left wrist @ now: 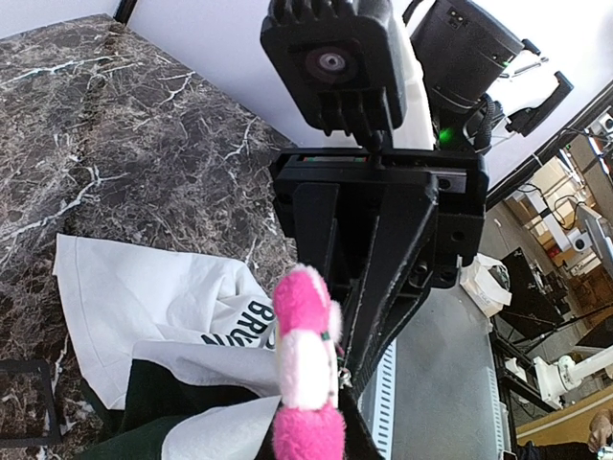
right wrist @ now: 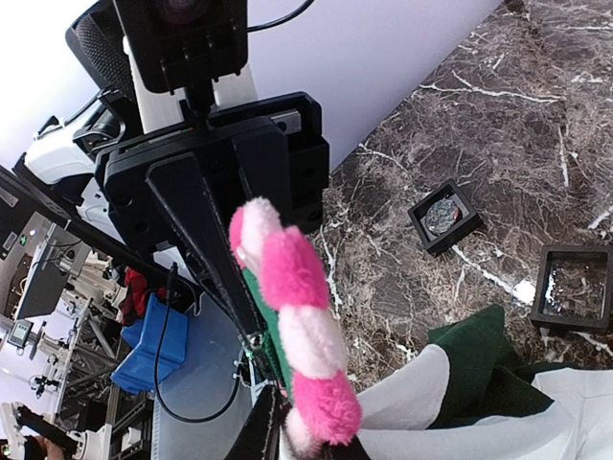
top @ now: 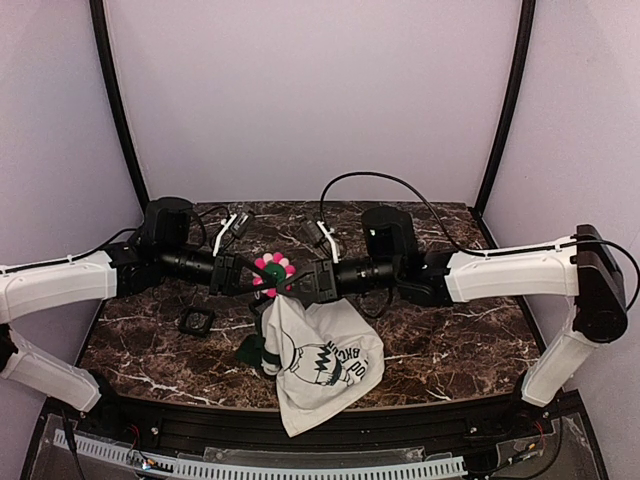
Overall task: Remove the brooch from the garment
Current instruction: Open the brooch on the crumpled clothing.
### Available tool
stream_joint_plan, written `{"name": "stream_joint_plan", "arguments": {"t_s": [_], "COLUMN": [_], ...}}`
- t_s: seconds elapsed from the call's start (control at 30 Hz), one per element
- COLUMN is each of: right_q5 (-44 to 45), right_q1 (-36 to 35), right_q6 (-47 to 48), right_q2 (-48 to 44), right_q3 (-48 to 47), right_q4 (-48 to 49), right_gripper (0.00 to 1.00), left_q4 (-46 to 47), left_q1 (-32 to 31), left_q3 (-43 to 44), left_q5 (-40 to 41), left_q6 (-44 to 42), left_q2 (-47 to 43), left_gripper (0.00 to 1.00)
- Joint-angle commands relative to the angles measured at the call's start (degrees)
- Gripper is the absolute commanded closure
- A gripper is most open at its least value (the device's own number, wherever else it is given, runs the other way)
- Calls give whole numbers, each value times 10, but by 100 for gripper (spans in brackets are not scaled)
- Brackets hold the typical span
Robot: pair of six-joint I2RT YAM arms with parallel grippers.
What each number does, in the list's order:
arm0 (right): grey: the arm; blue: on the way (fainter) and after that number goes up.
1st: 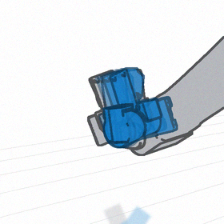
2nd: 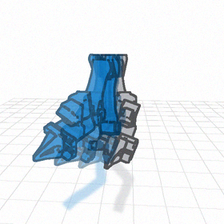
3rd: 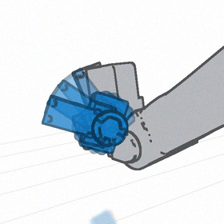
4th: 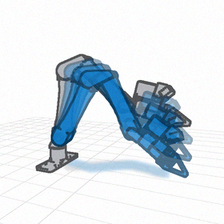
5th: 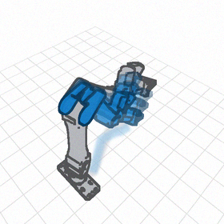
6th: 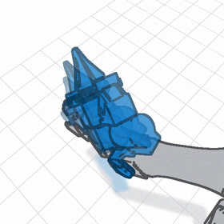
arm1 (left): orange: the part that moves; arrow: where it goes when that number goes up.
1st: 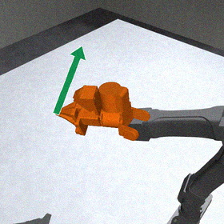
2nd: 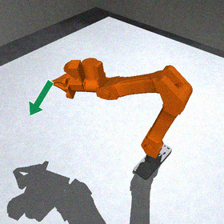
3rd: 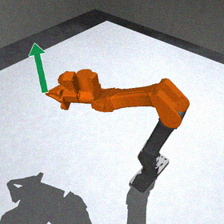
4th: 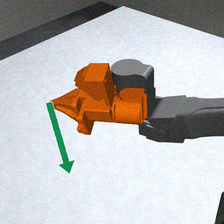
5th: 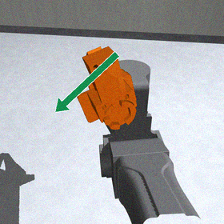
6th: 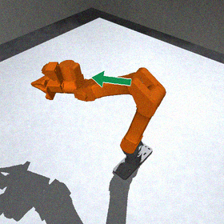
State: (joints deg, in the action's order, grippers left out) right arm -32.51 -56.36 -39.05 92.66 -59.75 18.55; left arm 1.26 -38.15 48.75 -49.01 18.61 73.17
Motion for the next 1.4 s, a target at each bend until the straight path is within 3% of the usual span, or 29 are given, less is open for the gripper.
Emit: {"name": "stream_joint_plan", "arguments": {"t_s": [0.0,0.2,0.8,1.37], "right_q5": [37,98,157,250], "right_q1": [-5,-2,28,56], "right_q6": [-8,-49,-144,-160], "right_q2": [27,46,77,-24], "right_q3": [-33,-56,-66,28], "right_q4": [-19,-74,-72,-67], "right_gripper": [89,92,92,92], "left_q4": [34,32,-47,-15], "left_q1": [-16,-21,-89,-27], "left_q3": [3,1,16,2], "left_q5": [-22,-22,15,58], "left_q6": [-10,-15,-84,-29], "left_q2": [-17,-22,-25,-27], "left_gripper": [99,99,99,99]}}
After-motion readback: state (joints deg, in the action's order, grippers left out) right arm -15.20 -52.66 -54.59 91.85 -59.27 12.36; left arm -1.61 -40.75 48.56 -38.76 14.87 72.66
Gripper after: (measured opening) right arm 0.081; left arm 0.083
